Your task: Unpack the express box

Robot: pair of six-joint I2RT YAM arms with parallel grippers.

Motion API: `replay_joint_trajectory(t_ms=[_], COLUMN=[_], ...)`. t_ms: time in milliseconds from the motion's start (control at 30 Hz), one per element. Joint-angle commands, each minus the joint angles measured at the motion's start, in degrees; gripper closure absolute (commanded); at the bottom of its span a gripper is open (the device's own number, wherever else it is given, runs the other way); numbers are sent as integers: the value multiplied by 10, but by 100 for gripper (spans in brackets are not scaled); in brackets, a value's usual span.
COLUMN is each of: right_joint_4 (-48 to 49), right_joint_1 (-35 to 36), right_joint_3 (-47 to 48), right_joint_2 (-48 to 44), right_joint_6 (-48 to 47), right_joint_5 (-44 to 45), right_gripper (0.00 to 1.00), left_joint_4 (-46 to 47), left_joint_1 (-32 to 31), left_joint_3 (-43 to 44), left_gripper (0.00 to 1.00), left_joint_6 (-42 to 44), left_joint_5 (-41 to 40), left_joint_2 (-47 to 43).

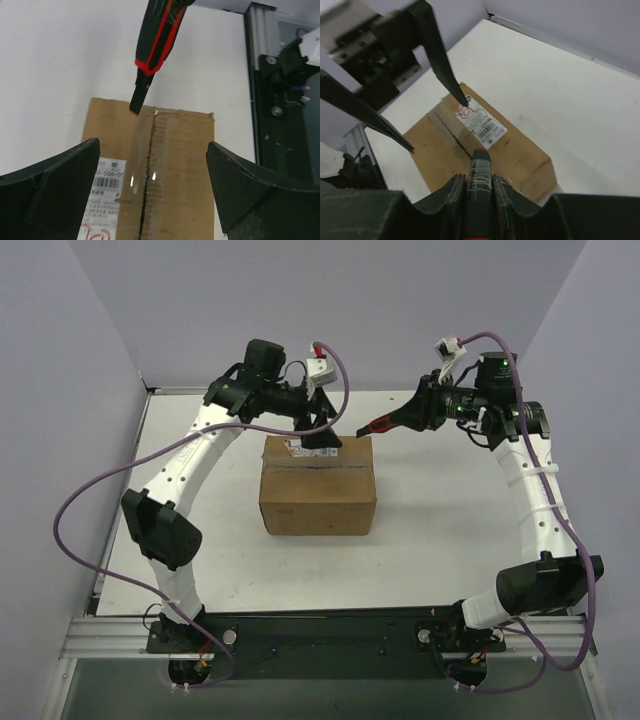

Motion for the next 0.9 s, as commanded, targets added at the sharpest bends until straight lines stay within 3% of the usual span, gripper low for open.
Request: replay_joint_trajectory(t_ms=[0, 200, 500, 700, 800, 833, 867], right_joint_4=[82, 105, 104, 103, 101, 101, 101], right_joint_1=[2, 12, 35, 50, 53, 53, 52], right_joint_3=[-19, -16, -3, 6, 5, 4, 4], right_joint_2=[-12, -6, 15, 30, 32, 33, 34], right_joint_6=[45, 58, 46, 43, 53, 57, 59], right_joint_5=[-151, -174, -173, -166, -149, -141, -139], right_gripper=[100, 100, 100, 100, 100, 100, 93], left_joint_4=[-46, -41, 4, 113, 217, 253, 353], left_joint_1=[-17, -29, -28, -26, -26, -25, -23], left_joint_3=[70, 78, 100, 72, 29, 14, -9], left_gripper=[3, 8, 39, 69, 100, 100, 100], left_joint_6=[-6, -18, -87, -210, -299, -359, -401], left_joint_5=[117, 123, 194, 260, 277, 284, 288], left_joint_2=[36, 61, 97, 118, 114, 108, 103])
